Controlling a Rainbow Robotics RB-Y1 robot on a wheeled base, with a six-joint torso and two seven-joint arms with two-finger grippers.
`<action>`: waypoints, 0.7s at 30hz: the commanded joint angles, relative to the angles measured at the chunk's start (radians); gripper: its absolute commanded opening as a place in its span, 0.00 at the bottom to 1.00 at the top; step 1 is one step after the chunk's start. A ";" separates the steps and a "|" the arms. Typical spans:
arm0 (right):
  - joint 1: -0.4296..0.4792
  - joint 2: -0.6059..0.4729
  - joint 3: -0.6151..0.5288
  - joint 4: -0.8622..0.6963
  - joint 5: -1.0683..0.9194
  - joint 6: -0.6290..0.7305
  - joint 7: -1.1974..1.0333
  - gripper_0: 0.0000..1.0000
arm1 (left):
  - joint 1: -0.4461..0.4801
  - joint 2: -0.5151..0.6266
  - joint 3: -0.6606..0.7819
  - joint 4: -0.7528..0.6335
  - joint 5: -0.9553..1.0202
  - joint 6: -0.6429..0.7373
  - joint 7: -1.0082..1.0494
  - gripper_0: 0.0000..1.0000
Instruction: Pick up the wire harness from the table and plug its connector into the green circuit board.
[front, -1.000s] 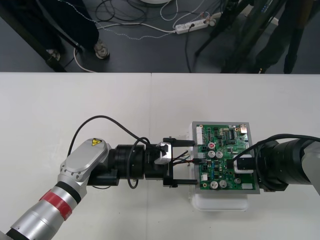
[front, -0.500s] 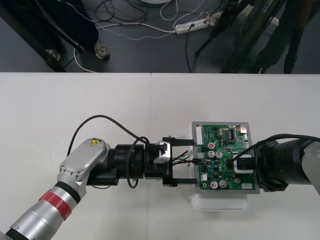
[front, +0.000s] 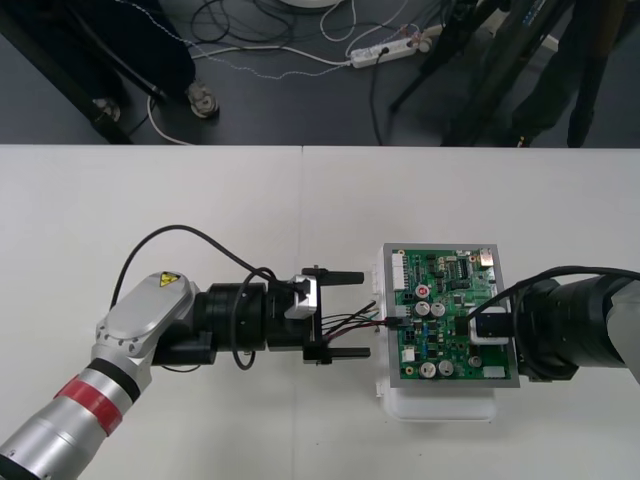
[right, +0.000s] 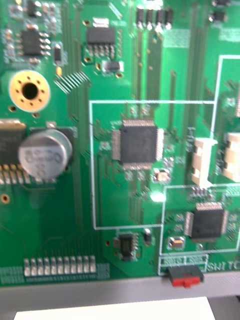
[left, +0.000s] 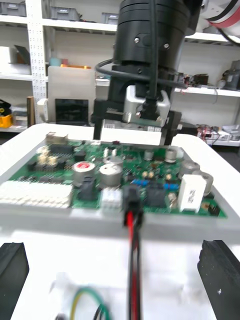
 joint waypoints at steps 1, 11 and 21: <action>-0.001 -0.032 -0.045 -0.036 -0.018 0.001 -0.045 1.00 | 0.015 0.059 0.071 -0.037 0.014 -0.088 -0.052 1.00; -0.001 -0.109 -0.110 -0.022 -0.130 0.001 -0.041 1.00 | 0.044 0.176 0.169 -0.092 0.013 -0.143 -0.023 1.00; -0.001 -0.181 -0.213 0.061 -0.357 0.001 -0.021 1.00 | 0.047 0.288 0.284 -0.147 -0.018 -0.213 0.024 1.00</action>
